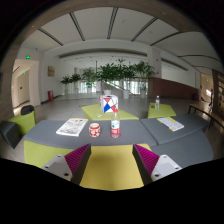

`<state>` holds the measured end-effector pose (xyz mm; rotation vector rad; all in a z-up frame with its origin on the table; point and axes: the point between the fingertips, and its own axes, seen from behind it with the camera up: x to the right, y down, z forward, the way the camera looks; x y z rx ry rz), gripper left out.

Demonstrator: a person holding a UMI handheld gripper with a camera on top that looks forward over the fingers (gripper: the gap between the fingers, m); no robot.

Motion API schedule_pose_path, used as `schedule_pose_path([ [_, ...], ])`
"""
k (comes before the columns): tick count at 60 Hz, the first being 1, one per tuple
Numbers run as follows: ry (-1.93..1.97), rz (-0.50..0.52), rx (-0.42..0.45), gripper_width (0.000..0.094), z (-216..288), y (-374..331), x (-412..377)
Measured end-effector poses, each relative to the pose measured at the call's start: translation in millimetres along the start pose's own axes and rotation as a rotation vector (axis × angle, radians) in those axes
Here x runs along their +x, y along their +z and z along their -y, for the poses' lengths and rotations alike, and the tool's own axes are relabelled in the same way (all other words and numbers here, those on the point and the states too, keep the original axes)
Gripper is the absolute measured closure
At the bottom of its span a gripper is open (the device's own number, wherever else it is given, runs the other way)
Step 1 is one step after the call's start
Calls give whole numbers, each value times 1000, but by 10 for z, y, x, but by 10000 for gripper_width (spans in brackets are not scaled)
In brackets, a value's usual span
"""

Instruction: Pour water

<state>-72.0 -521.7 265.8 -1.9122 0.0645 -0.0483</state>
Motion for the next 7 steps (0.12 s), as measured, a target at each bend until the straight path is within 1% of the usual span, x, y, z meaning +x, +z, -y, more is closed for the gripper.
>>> schedule_pose_path([
  [5,11,1,-10,90,-29,-41,12],
  [7,4,-5,-14,78,-45,-45,55],
])
